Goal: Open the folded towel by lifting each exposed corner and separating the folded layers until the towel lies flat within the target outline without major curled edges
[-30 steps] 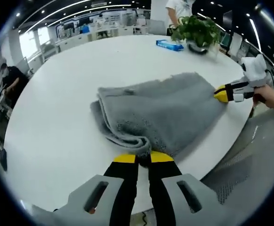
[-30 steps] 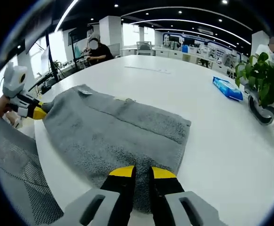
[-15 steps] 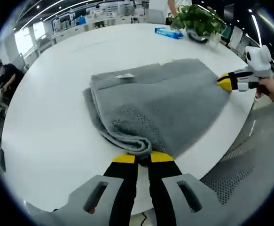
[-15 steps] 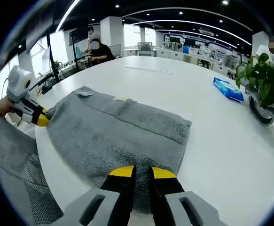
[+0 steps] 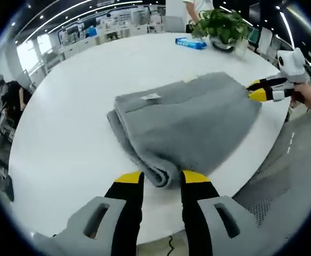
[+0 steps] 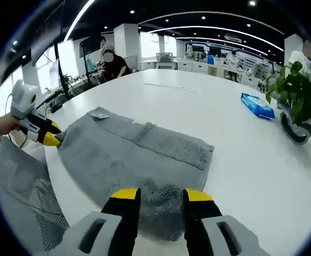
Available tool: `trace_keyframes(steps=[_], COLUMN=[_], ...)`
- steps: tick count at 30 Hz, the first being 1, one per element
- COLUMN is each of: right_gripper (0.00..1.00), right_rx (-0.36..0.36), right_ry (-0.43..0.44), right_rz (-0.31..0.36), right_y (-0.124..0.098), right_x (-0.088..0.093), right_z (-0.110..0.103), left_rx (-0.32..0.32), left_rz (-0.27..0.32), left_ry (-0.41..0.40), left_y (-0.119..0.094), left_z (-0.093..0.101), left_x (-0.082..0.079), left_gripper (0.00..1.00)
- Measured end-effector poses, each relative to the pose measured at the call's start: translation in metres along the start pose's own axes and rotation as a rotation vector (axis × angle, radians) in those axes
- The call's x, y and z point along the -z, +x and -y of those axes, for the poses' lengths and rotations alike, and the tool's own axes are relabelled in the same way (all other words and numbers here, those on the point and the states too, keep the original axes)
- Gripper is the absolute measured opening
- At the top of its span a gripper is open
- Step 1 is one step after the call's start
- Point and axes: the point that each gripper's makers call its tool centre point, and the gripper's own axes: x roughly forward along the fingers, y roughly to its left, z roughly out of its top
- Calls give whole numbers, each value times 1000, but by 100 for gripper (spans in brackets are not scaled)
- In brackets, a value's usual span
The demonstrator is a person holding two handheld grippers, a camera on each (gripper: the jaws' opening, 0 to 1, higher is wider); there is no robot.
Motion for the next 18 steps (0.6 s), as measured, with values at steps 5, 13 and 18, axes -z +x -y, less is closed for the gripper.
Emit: trace_keyframes(steps=[5,13,18], right_gripper=[22,2,0], right_rx=[-25,-143,-208], right_ry=[-31,-14,-87], right_rz=[62,62,30], right_y=[-20,-11,5], right_x=[-18,-29,-29], right_z=[-15,-51,-77], left_rx=[-7,122,209], left_rz=[92,170,88], left_ry=[-9,153,307], left_y=[-29,23,67], left_z=[0,49,78], left_x=[-38,-128,-141], left_gripper=[25,14,4])
